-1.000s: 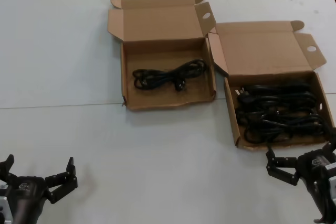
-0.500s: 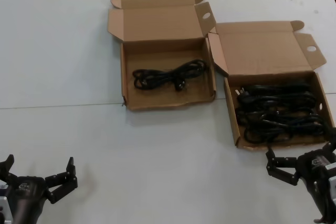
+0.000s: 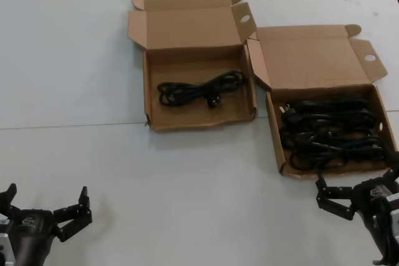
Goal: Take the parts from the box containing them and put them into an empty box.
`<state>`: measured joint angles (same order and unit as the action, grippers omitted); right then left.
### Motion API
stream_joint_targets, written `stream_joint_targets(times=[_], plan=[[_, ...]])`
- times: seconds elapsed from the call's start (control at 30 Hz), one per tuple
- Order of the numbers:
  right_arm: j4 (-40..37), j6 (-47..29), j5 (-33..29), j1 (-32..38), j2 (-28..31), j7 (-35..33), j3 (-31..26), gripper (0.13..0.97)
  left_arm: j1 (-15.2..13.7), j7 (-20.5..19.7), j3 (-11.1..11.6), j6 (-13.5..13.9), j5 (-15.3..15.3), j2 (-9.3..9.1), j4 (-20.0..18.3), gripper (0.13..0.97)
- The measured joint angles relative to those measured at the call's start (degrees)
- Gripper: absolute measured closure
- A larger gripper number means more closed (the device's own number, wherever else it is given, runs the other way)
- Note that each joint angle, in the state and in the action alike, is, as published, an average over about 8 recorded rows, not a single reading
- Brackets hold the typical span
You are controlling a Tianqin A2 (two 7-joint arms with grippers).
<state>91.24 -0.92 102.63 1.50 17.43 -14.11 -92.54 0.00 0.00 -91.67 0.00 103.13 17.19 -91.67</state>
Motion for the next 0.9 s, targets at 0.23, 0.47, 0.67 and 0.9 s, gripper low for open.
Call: stream_joint_targets(times=[0.23,0.47,0.67,0.9], plan=[[0.0,0.0,0.0,0.0,0.0,0.0,0.0,0.129,0.0,0.0,0.0,0.0,0.0,0.0,0.0,0.132],[0.0,0.0,0.0,0.0,0.0,0.0,0.0,0.129,0.0,0.0,0.0,0.0,0.0,0.0,0.0,0.132],[0.0,0.0,0.0,0.0,0.0,0.0,0.0,0.129,0.0,0.0,0.0,0.0,0.0,0.0,0.0,0.132],[0.0,0.0,0.0,0.0,0.0,0.0,0.0,0.129,0.0,0.0,0.0,0.0,0.0,0.0,0.0,0.132]])
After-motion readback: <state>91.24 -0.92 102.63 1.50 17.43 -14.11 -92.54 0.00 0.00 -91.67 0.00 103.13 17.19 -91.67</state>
